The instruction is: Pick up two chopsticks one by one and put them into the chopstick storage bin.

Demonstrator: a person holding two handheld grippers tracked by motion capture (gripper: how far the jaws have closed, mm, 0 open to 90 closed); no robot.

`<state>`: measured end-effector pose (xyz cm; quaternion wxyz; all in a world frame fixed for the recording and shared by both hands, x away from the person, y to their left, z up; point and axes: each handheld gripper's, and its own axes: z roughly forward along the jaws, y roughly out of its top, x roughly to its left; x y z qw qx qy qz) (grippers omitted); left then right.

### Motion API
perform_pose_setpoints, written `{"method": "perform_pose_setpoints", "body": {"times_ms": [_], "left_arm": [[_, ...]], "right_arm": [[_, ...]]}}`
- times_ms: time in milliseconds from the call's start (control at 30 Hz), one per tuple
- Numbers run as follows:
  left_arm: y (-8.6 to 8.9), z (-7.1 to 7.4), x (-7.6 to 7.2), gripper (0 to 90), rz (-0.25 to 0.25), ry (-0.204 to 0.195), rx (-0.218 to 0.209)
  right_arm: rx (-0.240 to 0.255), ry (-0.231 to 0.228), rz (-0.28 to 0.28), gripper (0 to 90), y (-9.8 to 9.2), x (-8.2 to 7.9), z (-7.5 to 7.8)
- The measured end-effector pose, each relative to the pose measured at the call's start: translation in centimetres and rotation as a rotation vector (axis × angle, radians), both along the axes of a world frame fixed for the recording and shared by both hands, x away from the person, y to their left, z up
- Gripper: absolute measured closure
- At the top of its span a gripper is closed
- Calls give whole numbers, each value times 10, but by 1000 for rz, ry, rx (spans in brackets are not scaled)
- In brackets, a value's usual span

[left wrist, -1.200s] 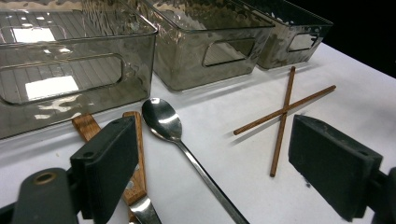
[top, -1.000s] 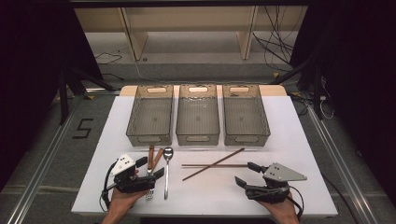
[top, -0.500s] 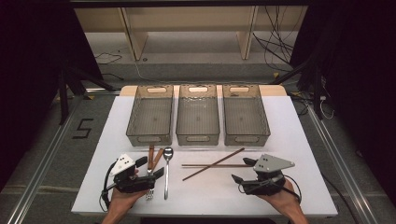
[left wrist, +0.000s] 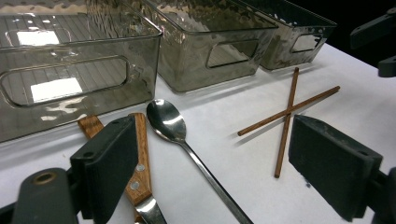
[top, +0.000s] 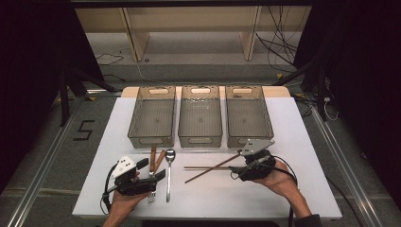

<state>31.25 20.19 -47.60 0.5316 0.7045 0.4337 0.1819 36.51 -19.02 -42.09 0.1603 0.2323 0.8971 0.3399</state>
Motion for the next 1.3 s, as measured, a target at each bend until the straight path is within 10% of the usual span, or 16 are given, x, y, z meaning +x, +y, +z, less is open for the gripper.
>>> {"method": "perform_pose_setpoints", "body": {"times_ms": [500,1300], "left_arm": [[0,0,0,156,-2,-5,5],[-1,0,0,156,-7,-2,15]], "right_arm": [[-238,125,130,524,25,32,-15],[-373,217,218,718,41,52,-41]]}}
